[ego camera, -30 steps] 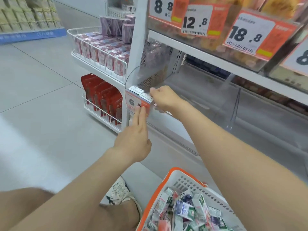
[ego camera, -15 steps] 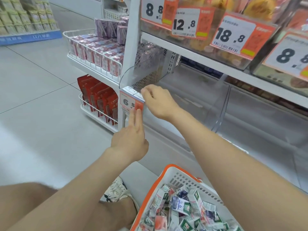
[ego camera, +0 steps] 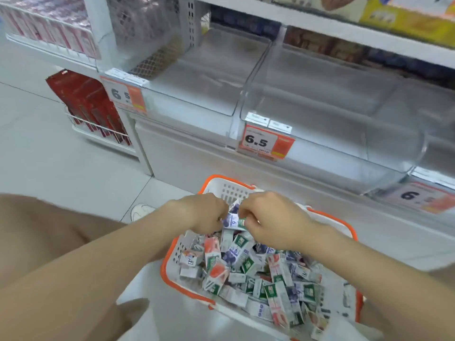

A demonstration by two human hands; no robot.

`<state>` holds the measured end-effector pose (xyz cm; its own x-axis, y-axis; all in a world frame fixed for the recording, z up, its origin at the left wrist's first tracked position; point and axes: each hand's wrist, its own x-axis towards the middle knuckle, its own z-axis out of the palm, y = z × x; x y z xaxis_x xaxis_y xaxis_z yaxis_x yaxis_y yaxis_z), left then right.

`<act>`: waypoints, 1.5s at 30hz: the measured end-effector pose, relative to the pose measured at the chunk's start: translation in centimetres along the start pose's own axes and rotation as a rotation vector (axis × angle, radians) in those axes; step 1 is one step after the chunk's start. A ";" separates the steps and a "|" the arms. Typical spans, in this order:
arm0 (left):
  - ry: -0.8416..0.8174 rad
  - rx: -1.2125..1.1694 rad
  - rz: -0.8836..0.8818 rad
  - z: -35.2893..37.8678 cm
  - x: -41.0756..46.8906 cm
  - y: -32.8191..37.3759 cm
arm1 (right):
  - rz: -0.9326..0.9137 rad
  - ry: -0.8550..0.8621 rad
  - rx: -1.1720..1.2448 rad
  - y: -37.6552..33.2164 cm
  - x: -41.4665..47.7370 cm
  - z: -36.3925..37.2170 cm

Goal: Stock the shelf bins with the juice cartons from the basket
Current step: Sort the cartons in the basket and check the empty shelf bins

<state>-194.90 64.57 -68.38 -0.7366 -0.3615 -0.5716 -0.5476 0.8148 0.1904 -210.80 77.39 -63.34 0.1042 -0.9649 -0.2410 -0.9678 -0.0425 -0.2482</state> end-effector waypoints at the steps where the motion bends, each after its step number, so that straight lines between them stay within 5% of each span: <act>1: -0.044 -0.014 0.018 0.8 0.8 0.7 | 0.024 -0.045 -0.001 0.9 -0.5 0.8; 8: -0.157 0.043 0.055 6.3 4.7 4.5 | 0.116 -0.427 0.003 4.4 -2.2 5.4; 14: -0.138 0.148 0.113 8.7 6.1 5.5 | 0.153 -0.589 0.028 6.1 -3.9 10.5; 23: -0.004 0.215 0.172 8.1 6.2 6.8 | 0.236 -0.449 0.039 5.2 -8.2 15.6; 35: -0.134 0.123 0.141 5.1 4.9 5.1 | 0.415 -0.435 0.236 6.7 -8.3 12.9; 40: -0.086 -0.058 0.161 0.1 2.4 5.4 | 0.361 -0.146 0.492 6.9 -6.9 4.8; 45: 0.184 -0.125 0.205 -6.5 -2.1 5.6 | 0.307 0.107 0.666 5.2 -6.7 -2.4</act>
<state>-199.03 66.92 -60.92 -0.8900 -0.2809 -0.3592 -0.4165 0.8213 0.3899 -217.12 83.03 -60.72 -0.2049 -0.9293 -0.3072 -0.6022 0.3671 -0.7090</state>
